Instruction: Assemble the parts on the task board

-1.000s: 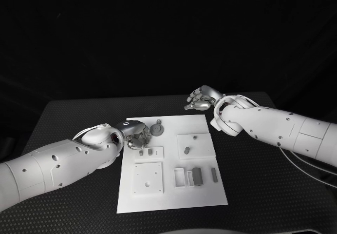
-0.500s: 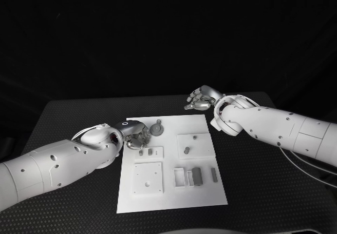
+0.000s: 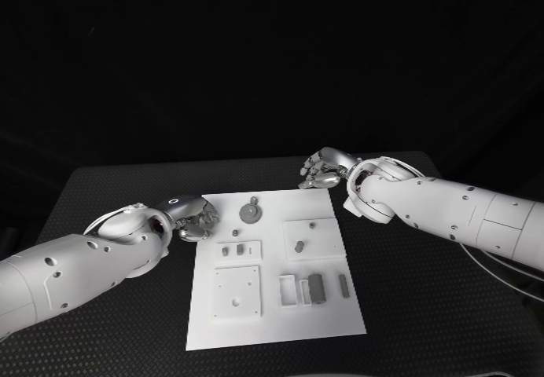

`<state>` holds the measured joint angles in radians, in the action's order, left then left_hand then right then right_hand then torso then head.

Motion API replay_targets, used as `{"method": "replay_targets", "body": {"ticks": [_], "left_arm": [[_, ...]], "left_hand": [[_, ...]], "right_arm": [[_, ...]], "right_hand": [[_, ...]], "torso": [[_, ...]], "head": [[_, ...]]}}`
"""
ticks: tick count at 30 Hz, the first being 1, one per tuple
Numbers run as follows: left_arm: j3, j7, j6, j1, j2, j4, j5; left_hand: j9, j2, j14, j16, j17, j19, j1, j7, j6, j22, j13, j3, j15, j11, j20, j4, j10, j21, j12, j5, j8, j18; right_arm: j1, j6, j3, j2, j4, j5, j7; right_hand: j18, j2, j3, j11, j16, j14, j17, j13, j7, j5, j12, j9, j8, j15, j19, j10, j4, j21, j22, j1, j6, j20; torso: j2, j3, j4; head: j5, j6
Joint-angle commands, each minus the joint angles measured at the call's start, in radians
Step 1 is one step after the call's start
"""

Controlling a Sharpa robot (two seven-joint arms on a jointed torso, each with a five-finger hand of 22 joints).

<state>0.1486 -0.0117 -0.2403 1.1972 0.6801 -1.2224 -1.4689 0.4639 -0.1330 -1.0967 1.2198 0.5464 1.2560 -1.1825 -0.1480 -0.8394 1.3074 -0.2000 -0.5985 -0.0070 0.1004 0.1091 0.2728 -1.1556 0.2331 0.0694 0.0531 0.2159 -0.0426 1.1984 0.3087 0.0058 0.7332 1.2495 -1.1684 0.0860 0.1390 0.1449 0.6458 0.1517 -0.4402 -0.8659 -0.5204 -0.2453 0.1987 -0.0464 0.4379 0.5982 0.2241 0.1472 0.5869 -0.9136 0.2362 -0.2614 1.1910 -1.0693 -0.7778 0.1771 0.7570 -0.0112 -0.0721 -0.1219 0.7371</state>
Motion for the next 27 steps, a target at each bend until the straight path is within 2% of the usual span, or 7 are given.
{"method": "replay_targets", "body": {"ticks": [1,5,8,11,17,23,27], "left_arm": [[-0.012,0.002,-0.018,0.000,0.022,0.002,0.096],[-0.024,-0.002,-0.035,0.000,0.055,0.005,0.139],[-0.029,-0.013,-0.043,0.001,0.083,0.012,0.330],[-0.029,-0.046,-0.038,0.001,0.096,0.032,0.627],[-0.029,-0.140,0.007,0.001,0.120,0.034,0.981],[-0.029,-0.188,0.021,0.001,0.131,0.023,1.064],[-0.029,-0.192,0.029,0.001,0.136,0.016,1.069]], "left_hand": [[0.001,-0.009,0.006,-0.005,-0.001,-0.003,-0.003,-0.008,0.001,0.020,0.000,0.003,0.002,0.009,-0.003,-0.004,0.016,-0.004,-0.005,0.003,0.007,-0.051],[0.002,-0.012,0.006,-0.005,-0.002,-0.003,-0.006,-0.013,0.002,0.020,0.001,0.002,0.005,0.011,-0.005,-0.003,0.025,-0.005,-0.005,0.003,0.009,-0.053],[0.004,-0.013,0.015,-0.014,-0.007,-0.013,-0.008,-0.017,-0.002,0.018,0.001,-0.002,0.008,0.014,-0.010,-0.006,0.031,-0.014,-0.003,0.003,0.014,-0.053],[0.008,-0.006,0.041,-0.042,-0.022,-0.043,-0.005,-0.030,-0.015,0.009,-0.001,-0.009,0.013,0.017,-0.018,-0.011,0.031,-0.037,0.000,0.005,0.026,-0.047],[0.014,0.011,0.084,-0.108,-0.055,-0.097,0.033,-0.038,-0.027,-0.016,-0.011,0.009,0.012,0.017,-0.027,-0.021,0.009,-0.089,0.009,0.002,0.039,-0.030],[0.016,0.023,0.124,-0.205,-0.098,-0.149,0.078,-0.037,-0.023,-0.069,-0.019,0.052,0.023,0.021,-0.037,-0.012,0.001,-0.162,0.008,0.004,0.047,-0.003],[0.016,0.027,0.126,-0.222,-0.104,-0.154,0.083,-0.037,-0.023,-0.082,-0.022,0.058,0.024,0.022,-0.036,-0.008,-0.001,-0.169,0.008,0.002,0.049,0.002]], "right_arm": [[-0.002,-0.087,-0.001,0.013,0.005,-0.139,-0.071],[-0.006,-0.099,-0.007,0.031,0.019,-0.215,-0.085],[-0.011,-0.101,-0.014,0.053,0.040,-0.308,-0.092],[-0.016,-0.104,-0.023,0.073,0.062,-0.362,-0.091],[-0.024,-0.107,-0.038,0.098,0.106,-0.454,-0.082],[-0.031,-0.110,-0.049,0.115,0.145,-0.519,-0.068],[-0.036,-0.124,-0.055,0.123,0.159,-0.545,-0.060]], "right_hand": [[0.010,0.001,-0.001,-0.001,-0.010,-0.019,-0.006,0.005,0.005,-0.002,0.008,0.000,0.009,-0.009,0.022,-0.012,0.011,-0.005,0.002,-0.012,-0.013,-0.002],[0.017,0.001,0.000,-0.004,-0.015,-0.036,-0.011,0.011,0.000,-0.002,0.011,0.000,0.013,-0.017,0.040,-0.021,0.020,-0.005,0.002,-0.017,-0.020,-0.003],[0.033,0.002,0.001,-0.015,-0.039,-0.084,-0.025,0.015,-0.003,-0.002,0.020,0.002,0.025,-0.040,0.088,-0.050,0.026,-0.018,0.006,-0.020,-0.042,-0.007],[0.046,0.005,0.004,-0.025,-0.053,-0.118,-0.038,0.021,-0.010,-0.002,0.022,0.003,0.033,-0.057,0.129,-0.077,0.031,-0.026,0.005,-0.021,-0.058,-0.010],[0.063,0.010,0.007,-0.034,-0.067,-0.160,-0.056,0.034,-0.018,-0.002,0.014,0.003,0.040,-0.077,0.179,-0.107,0.034,-0.031,0.004,-0.019,-0.076,-0.012],[0.078,0.016,0.010,-0.044,-0.078,-0.198,-0.072,0.045,-0.023,-0.002,0.003,0.002,0.044,-0.093,0.221,-0.139,0.033,-0.037,0.005,-0.018,-0.089,-0.015],[0.085,0.021,0.012,-0.050,-0.082,-0.217,-0.081,0.049,-0.025,-0.002,-0.007,0.001,0.045,-0.102,0.243,-0.160,0.032,-0.039,0.006,-0.018,-0.094,-0.015]], "torso": [[-0.001,-0.0005,-0.0014],[0.000,-0.0002,-0.0027],[-0.002,-0.0002,-0.0033],[-0.002,0.0001,-0.0031],[-0.001,-0.0018,-0.0002],[-0.001,-0.0021,-0.0022],[-0.001,-0.0017,-0.0015]], "head": [[-0.006,-0.002],[-0.008,-0.009],[-0.010,-0.009],[-0.012,-0.013],[-0.009,-0.014],[-0.007,-0.013],[-0.007,-0.011]]}}
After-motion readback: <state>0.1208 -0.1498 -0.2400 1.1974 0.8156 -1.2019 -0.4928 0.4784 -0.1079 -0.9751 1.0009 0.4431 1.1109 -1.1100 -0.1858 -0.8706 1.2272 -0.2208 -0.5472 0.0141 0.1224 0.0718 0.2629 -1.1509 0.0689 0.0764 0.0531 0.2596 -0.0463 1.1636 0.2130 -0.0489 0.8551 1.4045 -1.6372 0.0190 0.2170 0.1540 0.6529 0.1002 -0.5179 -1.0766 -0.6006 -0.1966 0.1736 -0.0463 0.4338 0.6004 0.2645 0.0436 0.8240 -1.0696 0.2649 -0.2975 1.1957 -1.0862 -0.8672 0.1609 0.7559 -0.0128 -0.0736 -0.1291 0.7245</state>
